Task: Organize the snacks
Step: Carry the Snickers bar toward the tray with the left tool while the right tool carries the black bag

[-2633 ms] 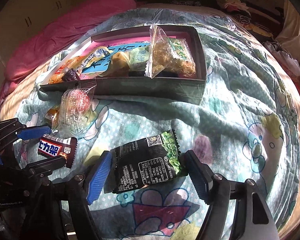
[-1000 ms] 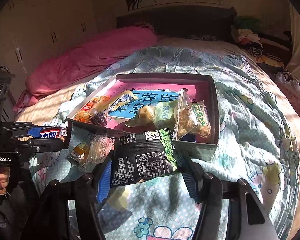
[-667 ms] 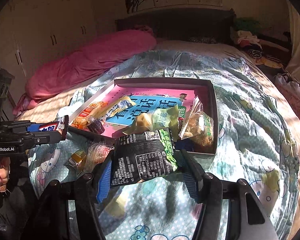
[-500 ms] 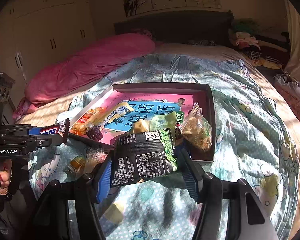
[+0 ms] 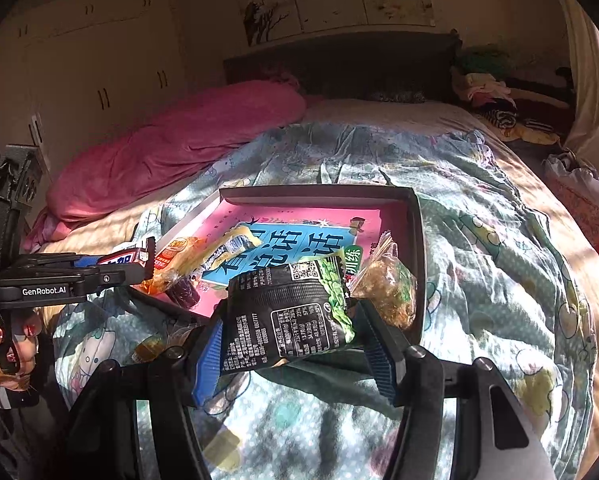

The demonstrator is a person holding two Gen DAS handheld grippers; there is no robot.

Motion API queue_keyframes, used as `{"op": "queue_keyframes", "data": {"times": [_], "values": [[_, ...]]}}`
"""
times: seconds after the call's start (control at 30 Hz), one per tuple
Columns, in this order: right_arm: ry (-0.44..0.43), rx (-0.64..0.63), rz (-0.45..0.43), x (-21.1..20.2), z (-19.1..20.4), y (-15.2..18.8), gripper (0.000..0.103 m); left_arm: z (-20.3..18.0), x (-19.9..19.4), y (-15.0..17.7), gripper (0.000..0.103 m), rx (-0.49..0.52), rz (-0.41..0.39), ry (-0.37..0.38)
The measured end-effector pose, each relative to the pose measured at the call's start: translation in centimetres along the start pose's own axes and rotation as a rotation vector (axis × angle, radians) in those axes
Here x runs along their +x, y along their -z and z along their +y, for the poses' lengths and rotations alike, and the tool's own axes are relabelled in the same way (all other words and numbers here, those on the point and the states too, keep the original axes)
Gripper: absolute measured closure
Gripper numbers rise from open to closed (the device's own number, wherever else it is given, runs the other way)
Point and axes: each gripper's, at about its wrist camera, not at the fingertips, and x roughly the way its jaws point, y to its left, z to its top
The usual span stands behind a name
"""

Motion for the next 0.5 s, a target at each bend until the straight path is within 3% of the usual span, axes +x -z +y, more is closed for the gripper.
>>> {"op": "queue_keyframes", "data": {"times": [0.13,0.5], "values": [[0.000,-0.002,-0.010,0.0,0.1,-0.2,0.041,0.0,0.7,-0.2,0.055,0.003,-0.003,-0.038],[-0.007,-0.018,-0.027,0.5,0.3,-0.8,0.041,0.4,2.6,-0.5,0.055,-0.025,0.015,-0.052]]}}
